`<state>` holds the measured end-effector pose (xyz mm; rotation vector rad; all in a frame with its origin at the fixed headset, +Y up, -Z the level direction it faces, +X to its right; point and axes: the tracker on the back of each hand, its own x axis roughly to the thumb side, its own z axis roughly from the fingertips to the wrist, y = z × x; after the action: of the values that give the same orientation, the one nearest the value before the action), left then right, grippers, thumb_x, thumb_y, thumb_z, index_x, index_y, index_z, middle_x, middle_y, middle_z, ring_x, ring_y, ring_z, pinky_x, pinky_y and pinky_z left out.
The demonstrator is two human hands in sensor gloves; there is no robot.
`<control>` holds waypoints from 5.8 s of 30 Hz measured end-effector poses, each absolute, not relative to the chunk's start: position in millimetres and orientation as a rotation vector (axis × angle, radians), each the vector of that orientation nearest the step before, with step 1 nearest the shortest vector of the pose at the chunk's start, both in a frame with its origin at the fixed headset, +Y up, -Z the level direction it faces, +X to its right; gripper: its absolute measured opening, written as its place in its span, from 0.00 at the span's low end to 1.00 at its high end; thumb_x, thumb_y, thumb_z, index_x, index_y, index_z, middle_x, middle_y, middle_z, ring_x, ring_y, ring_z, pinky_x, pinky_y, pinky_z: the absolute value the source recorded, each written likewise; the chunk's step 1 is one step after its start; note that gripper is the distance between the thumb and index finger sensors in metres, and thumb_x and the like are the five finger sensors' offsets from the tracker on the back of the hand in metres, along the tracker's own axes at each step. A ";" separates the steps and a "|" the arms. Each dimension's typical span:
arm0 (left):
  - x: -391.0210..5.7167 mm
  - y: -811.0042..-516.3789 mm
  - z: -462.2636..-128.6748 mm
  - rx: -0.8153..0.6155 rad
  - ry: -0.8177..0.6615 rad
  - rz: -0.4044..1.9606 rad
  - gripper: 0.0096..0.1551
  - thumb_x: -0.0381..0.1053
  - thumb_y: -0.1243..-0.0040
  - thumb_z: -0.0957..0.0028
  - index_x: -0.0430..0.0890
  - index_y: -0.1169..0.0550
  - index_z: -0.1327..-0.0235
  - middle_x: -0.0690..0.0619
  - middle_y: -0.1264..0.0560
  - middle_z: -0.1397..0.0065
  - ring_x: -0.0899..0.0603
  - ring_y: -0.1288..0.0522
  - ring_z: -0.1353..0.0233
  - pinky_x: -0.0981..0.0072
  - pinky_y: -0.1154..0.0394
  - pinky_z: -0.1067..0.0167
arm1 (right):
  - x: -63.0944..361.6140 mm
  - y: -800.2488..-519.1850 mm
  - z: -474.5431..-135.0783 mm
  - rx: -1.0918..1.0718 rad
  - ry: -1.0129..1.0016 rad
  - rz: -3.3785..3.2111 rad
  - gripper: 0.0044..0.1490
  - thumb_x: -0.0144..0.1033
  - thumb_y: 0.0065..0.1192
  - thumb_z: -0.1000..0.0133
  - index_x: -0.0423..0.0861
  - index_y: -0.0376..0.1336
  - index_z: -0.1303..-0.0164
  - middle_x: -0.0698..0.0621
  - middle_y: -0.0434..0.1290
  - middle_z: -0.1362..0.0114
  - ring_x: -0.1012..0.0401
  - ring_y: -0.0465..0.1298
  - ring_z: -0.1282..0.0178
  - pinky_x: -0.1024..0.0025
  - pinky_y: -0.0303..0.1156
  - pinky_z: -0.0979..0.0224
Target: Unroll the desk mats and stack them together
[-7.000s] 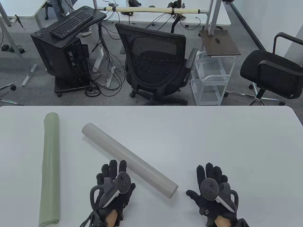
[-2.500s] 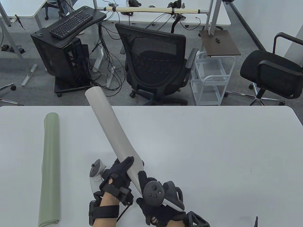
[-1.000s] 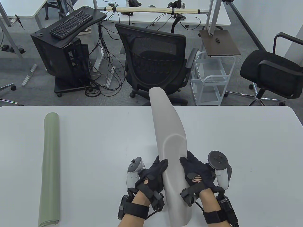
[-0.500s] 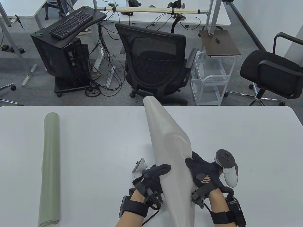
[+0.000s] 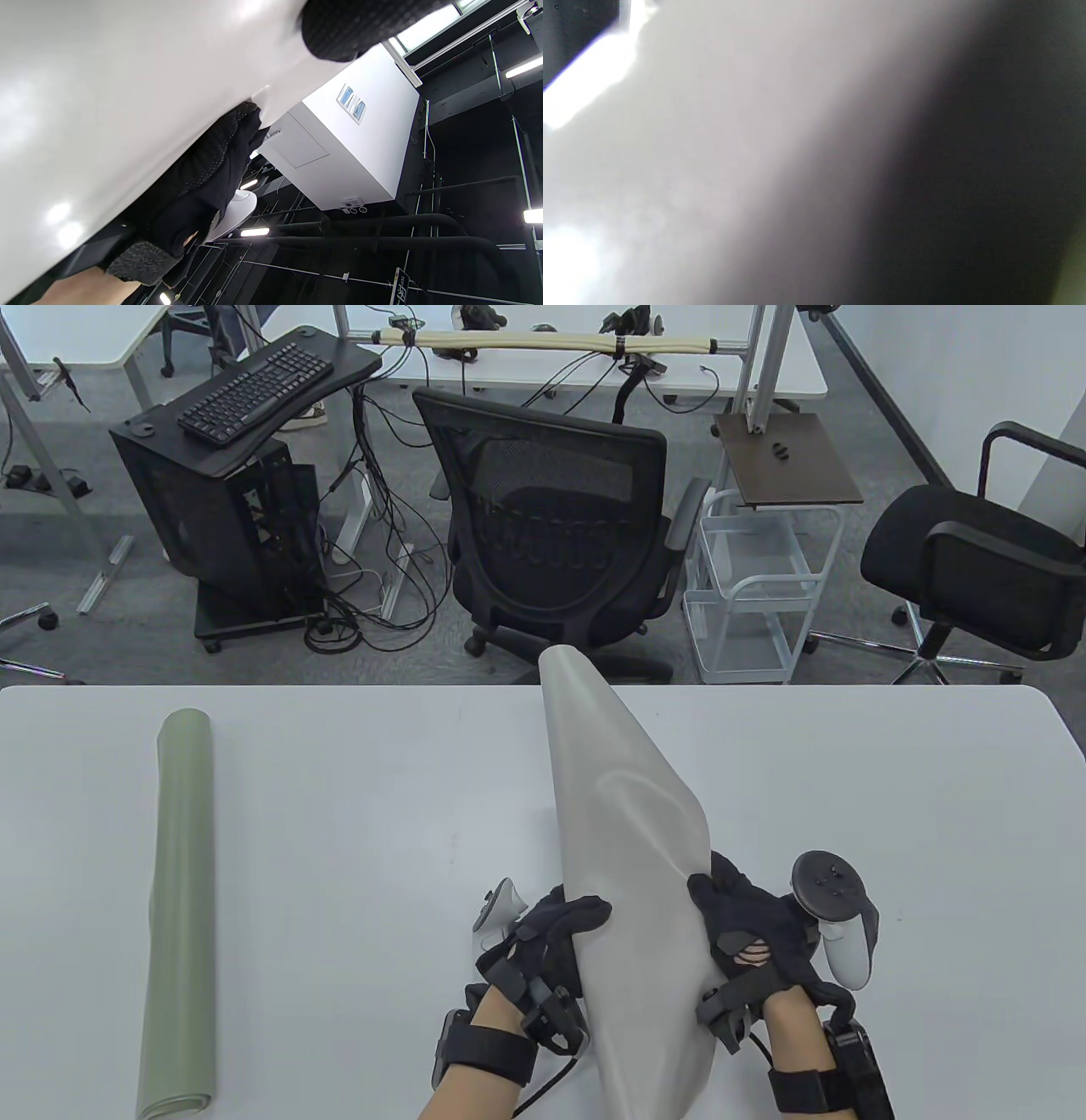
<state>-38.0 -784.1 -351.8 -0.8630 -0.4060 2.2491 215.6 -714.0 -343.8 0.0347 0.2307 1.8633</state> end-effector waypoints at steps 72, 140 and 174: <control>-93.7 -781.3 -359.4 -0.741 -0.368 2.487 0.55 0.41 0.37 0.48 0.55 0.64 0.30 0.44 0.48 0.18 0.32 0.29 0.25 0.41 0.27 0.31 | 275.2 -736.7 -351.6 -0.145 0.157 1.807 0.28 0.39 0.57 0.42 0.56 0.64 0.29 0.53 0.80 0.46 0.64 0.82 0.79 0.75 0.81 0.75; -81.6 -755.6 -380.5 -0.533 -0.052 1.107 0.58 0.52 0.33 0.46 0.59 0.66 0.32 0.49 0.39 0.27 0.48 0.20 0.45 0.56 0.20 0.43 | 356.7 -727.4 -441.2 -0.085 0.179 1.409 0.30 0.34 0.62 0.42 0.52 0.62 0.26 0.48 0.43 0.14 0.45 0.58 0.18 0.42 0.57 0.22; 8.1 -787.2 -421.9 -0.787 0.119 0.943 0.58 0.51 0.46 0.47 0.47 0.77 0.40 0.44 0.45 0.24 0.43 0.24 0.40 0.53 0.25 0.37 | 270.1 -811.5 -338.3 -0.413 0.938 2.677 0.64 0.79 0.37 0.56 0.58 0.11 0.35 0.46 0.06 0.30 0.41 0.11 0.31 0.37 0.17 0.33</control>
<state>8.1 -787.2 -421.9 -0.7869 0.1190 0.9429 270.1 -811.5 -338.3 -0.4133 0.9381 2.6772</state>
